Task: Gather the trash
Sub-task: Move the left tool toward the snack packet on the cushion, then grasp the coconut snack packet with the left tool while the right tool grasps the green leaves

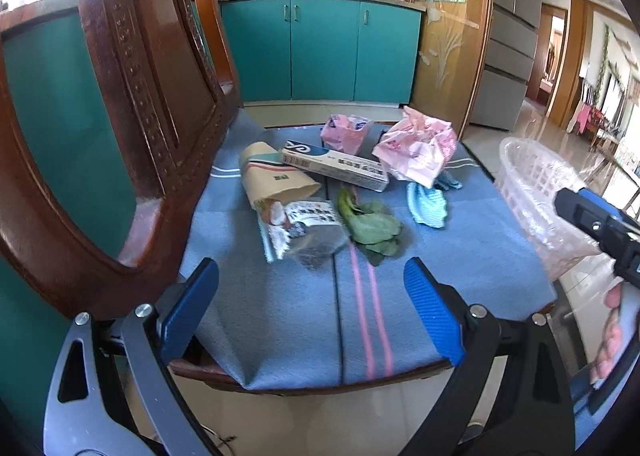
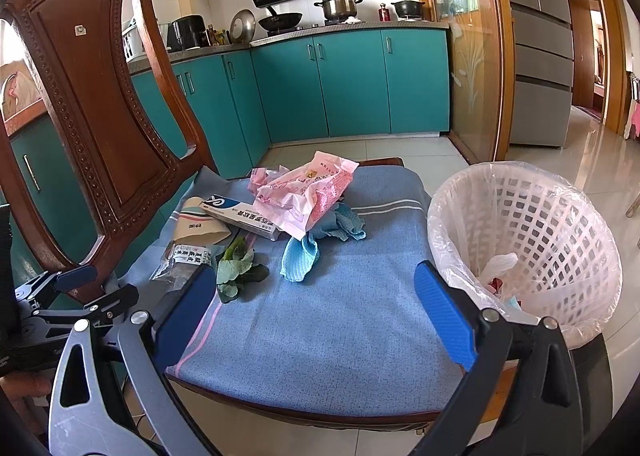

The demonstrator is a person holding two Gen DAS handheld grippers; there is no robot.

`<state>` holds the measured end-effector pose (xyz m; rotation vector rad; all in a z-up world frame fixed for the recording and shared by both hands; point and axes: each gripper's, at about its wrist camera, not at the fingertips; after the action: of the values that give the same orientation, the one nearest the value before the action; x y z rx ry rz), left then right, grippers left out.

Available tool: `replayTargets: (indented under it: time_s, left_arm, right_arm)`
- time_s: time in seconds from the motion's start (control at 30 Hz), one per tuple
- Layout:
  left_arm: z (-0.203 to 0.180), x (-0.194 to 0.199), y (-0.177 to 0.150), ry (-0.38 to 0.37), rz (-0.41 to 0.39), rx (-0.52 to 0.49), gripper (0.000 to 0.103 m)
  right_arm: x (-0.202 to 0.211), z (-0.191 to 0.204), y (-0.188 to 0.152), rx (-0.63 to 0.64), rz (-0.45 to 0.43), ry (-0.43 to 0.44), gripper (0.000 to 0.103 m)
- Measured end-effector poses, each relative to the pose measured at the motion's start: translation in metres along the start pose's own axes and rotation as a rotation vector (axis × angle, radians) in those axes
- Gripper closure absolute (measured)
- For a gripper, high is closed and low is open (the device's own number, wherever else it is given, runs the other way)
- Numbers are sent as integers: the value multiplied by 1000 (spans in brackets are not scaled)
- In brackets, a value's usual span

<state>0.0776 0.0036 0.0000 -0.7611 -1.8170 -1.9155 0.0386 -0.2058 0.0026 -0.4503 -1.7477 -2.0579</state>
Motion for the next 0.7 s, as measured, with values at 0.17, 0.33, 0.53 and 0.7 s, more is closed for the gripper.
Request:
replayTargets:
  time_s: [0.17, 0.33, 0.53, 0.7]
  left_arm:
    - [1, -26, 2, 61, 68, -96, 29]
    - [-2, -49, -2, 87, 125, -180, 38]
    - [-11, -74, -1, 105, 139, -264, 49]
    - [-12, -88, -1, 67, 187, -247, 80]
  right_arm:
    - [-2, 0, -1, -3, 12, 7, 6]
    - [-3, -1, -1, -3, 21, 14, 6]
    - [-4, 0, -2, -5, 36, 27, 6]
    - [-8, 0, -3, -4, 52, 34, 6]
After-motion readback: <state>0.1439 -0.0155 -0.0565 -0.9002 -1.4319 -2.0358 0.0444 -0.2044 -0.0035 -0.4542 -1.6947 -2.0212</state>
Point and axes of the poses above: each gripper's, at about its wrist camera, not at the fingertips, and x roughly against the way its jaws point, z to its left, y to its top, and after that the axes turned 3 degrees about -z, right-handed
